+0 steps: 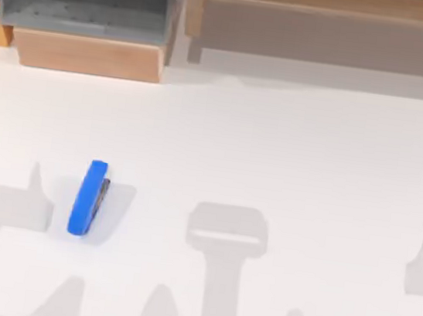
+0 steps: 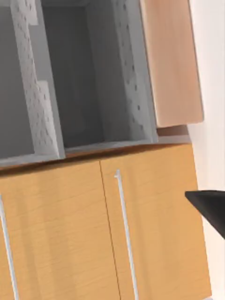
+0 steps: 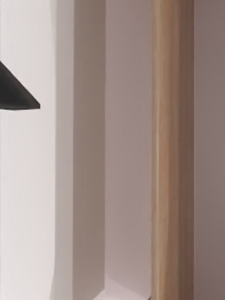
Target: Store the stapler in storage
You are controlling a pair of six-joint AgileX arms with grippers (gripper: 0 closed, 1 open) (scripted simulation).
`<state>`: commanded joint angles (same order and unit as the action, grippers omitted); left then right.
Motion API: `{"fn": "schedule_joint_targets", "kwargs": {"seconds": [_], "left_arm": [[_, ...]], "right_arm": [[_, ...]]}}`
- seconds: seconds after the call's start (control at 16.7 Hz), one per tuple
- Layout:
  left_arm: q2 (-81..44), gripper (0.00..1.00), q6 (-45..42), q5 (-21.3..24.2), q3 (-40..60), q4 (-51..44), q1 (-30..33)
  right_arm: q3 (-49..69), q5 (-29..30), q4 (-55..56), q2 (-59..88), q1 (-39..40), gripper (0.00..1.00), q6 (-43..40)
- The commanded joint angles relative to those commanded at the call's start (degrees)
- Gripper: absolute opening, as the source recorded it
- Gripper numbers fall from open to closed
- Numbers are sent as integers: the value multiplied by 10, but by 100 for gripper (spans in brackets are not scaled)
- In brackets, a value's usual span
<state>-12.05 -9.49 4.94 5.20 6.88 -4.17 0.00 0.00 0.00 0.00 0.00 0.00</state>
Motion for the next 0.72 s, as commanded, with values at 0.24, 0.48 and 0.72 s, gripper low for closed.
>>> {"fn": "schedule_joint_targets", "kwargs": {"seconds": [0.24,0.48,0.72], "left_arm": [[-178,100,-136,50,84,101,-57],[-405,100,-305,96,198,227,-117],[-652,100,-483,139,321,358,-167]], "right_arm": [[0,0,0,0,0,100,0],[0,0,0,0,0,100,0],[0,0,0,0,0,100,0]]}}
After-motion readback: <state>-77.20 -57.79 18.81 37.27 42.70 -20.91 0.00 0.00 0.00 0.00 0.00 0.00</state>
